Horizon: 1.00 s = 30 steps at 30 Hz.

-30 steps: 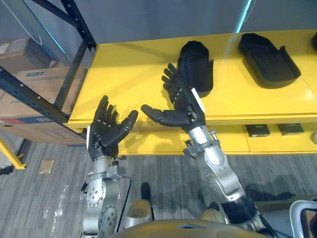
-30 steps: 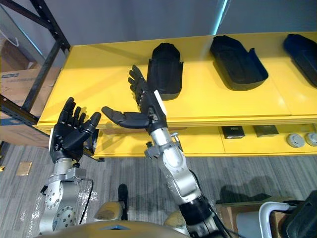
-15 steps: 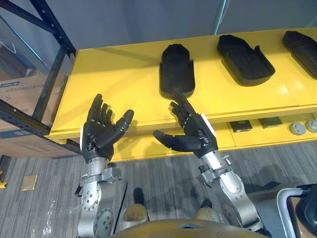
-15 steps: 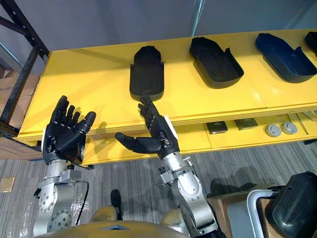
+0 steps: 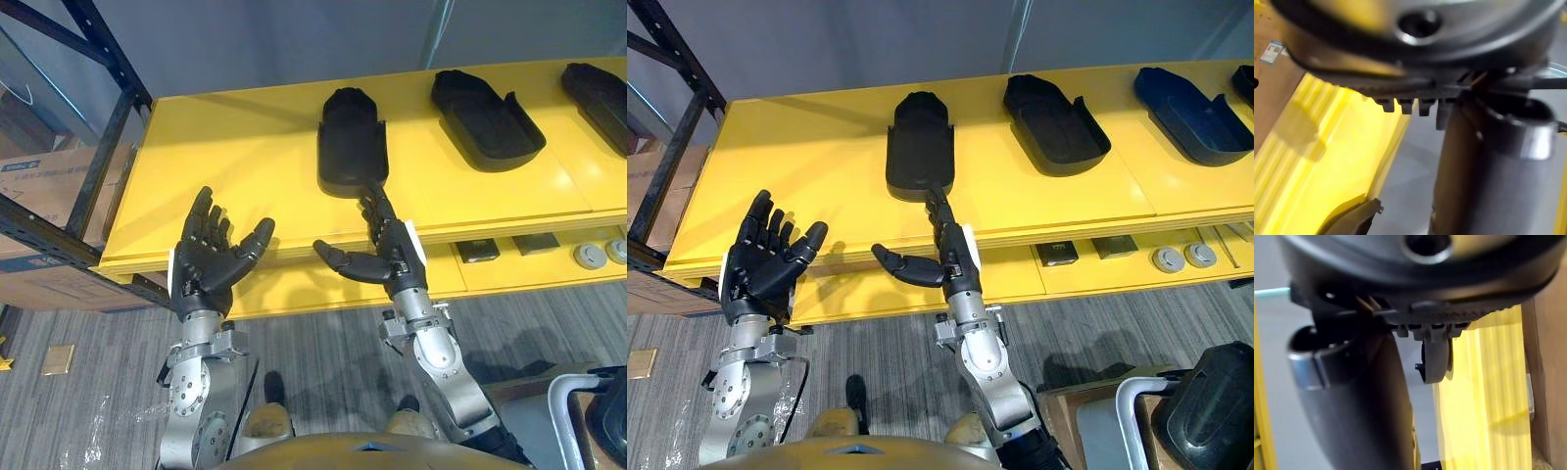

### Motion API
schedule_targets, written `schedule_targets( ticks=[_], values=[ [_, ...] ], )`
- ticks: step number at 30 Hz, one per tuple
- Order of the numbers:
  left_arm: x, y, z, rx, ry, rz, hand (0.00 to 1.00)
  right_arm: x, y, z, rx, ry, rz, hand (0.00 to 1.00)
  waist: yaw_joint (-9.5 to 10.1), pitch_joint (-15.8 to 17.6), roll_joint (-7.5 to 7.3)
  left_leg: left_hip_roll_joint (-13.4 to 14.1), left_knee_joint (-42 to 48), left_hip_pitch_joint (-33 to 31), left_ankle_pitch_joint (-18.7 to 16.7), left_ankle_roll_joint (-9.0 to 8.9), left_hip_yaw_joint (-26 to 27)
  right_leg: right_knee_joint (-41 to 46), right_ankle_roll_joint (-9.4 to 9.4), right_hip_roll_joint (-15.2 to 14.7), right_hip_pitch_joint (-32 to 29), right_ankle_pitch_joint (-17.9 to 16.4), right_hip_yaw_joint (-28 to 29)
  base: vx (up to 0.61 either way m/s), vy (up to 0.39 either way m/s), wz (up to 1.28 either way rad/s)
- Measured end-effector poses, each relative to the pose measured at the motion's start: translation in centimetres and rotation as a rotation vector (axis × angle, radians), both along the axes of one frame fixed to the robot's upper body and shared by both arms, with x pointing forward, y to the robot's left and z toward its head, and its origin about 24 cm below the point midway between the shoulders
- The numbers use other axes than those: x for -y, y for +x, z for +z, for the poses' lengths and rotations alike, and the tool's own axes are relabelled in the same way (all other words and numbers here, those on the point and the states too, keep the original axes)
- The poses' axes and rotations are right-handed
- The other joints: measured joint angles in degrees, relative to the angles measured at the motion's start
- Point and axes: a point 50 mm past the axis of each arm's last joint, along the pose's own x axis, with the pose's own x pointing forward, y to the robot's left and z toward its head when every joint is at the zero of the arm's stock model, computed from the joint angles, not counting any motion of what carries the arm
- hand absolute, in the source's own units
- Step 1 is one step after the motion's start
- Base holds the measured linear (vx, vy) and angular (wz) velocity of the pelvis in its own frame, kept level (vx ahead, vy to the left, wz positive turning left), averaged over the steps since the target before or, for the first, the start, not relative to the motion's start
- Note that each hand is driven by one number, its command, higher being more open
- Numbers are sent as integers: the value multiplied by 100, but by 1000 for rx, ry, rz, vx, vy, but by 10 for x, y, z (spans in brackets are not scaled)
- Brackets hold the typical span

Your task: Walk over and take three plastic housings, then place them on the shelf

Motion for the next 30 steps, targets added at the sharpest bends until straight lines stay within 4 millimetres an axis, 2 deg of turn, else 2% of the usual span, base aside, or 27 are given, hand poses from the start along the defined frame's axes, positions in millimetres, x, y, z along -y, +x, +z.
schedule_targets(
  ticks=[12,17,26,30],
  values=[
    [0,0,-5,-21,0,-1,100,5,13,-7,-11,-60,-103,100,7,-152,66,-9,-4,34,18,8,-33,-66,13,1,89,10,-48,-12,-1,0],
    [0,0,-14,-59,1,-3,100,3,21,-8,-13,-63,-124,100,2,-193,117,-11,-5,30,23,9,-31,-78,15,1,85,26,-46,-15,-1,0],
    [0,0,-14,-58,-1,-4,100,1,29,-8,-13,-60,-144,100,9,-194,117,-12,-4,20,42,14,-45,-74,12,1,85,35,-59,0,0,0],
    [2,2,-13,-51,-2,-15,100,1,38,-6,-5,-79,-160,100,1,-195,120,-13,-4,-44,80,25,-109,-73,6,1,70,44,-122,0,0,7]
  ],
)
